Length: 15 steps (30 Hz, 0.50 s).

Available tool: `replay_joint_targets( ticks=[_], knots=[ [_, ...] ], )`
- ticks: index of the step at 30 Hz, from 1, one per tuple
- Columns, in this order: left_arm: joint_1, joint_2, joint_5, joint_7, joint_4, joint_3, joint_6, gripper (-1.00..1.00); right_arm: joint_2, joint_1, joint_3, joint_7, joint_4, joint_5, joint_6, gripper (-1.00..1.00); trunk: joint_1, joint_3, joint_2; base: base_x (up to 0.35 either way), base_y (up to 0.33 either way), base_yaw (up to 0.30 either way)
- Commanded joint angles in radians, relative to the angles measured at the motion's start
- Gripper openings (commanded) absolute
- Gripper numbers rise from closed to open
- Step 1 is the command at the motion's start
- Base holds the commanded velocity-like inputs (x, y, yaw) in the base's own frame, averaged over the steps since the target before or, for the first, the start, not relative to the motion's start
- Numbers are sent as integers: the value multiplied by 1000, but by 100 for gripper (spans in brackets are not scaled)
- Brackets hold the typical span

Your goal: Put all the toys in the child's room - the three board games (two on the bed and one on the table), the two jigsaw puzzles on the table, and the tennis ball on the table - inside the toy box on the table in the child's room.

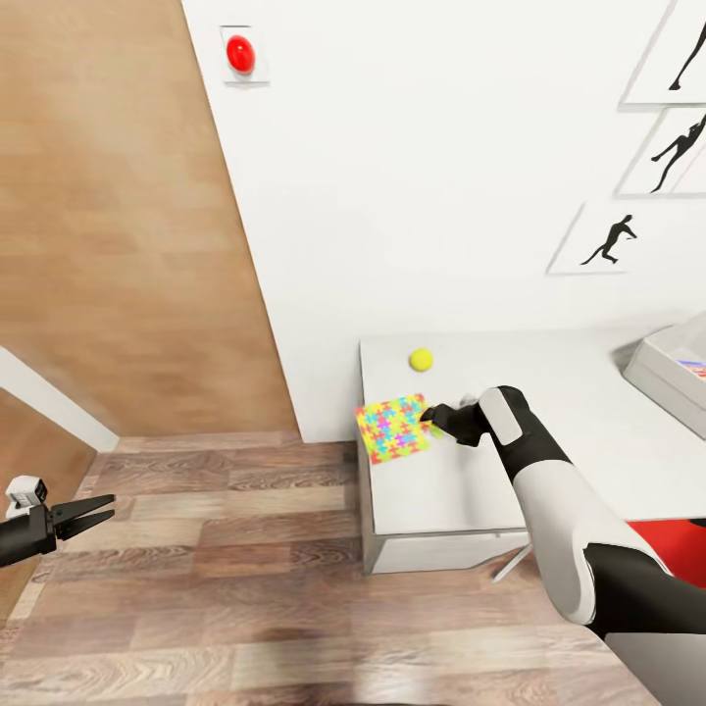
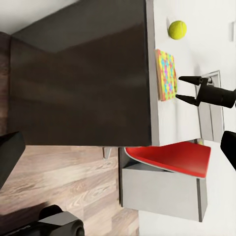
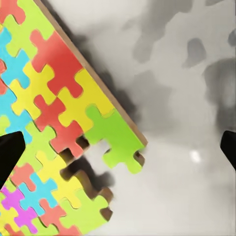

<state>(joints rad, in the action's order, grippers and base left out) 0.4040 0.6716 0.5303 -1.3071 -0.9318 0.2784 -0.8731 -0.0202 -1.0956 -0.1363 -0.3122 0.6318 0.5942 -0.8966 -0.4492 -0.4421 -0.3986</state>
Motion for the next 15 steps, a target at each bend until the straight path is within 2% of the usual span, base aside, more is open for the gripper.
replay_joint_targets(
  ticks=[1, 6, 15],
  knots=[
    [1, 0, 3, -1, 1, -1, -9, 100, -1, 0, -5, -10, -58, 34, 2, 100, -1, -2, -1, 0, 241, 0],
    [1, 0, 2, -1, 1, -1, -9, 100, -1, 0, -5, -10, -58, 34, 2, 100, -1, -2, -1, 0, 165, 0],
    [1, 0, 4, -1, 1, -1, -9, 100, -1, 0, -5, -10, -58, 34, 2, 100, -1, -2, -1, 0, 21, 0]
  ],
)
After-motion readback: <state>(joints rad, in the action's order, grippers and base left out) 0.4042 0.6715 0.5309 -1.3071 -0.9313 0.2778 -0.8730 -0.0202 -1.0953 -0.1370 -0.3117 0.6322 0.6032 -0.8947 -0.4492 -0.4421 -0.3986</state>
